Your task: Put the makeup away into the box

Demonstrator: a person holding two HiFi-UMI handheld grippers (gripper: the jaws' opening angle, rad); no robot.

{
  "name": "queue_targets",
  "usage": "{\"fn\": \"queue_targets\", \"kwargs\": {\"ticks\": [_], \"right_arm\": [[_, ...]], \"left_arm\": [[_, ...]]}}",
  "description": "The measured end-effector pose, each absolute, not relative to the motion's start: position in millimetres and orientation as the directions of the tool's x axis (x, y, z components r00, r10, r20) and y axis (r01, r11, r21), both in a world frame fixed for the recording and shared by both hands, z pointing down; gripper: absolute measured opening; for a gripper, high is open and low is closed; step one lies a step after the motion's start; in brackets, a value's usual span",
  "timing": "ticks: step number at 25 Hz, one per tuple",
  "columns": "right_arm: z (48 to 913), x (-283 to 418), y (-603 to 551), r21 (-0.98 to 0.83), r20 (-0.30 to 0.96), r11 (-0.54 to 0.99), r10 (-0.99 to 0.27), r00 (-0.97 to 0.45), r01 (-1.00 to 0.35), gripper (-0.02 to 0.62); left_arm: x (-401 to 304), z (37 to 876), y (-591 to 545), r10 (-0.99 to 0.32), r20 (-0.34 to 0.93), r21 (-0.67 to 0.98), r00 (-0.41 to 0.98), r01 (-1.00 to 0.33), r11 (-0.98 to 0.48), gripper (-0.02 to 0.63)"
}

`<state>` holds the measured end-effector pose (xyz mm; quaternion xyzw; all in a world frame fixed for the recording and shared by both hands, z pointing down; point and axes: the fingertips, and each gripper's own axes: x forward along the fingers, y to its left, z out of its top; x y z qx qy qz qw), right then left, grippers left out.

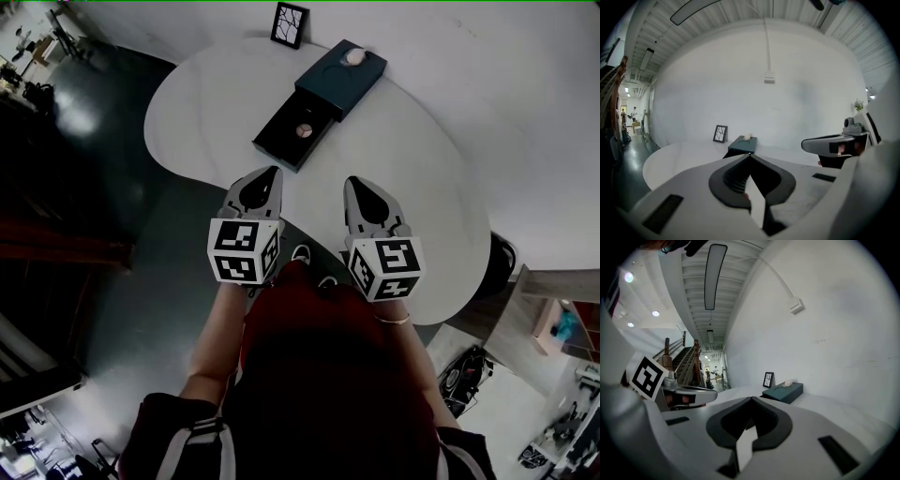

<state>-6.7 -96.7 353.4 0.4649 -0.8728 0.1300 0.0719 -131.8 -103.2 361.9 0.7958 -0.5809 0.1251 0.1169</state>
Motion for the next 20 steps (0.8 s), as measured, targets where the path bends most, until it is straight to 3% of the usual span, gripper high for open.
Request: {"fn": "queue_targets", "kwargs": {"ticks": [20], "right_arm": [[351.6,-4.8,-59.3,-0.164,0.227,0.578,-0.767,-0.601,-0.799,0.014]], "left_arm": [[-124.3,354.1,-53.6,-0.921,0.295,0.068,0.255,-0.967,-0.246,0.021]]}}
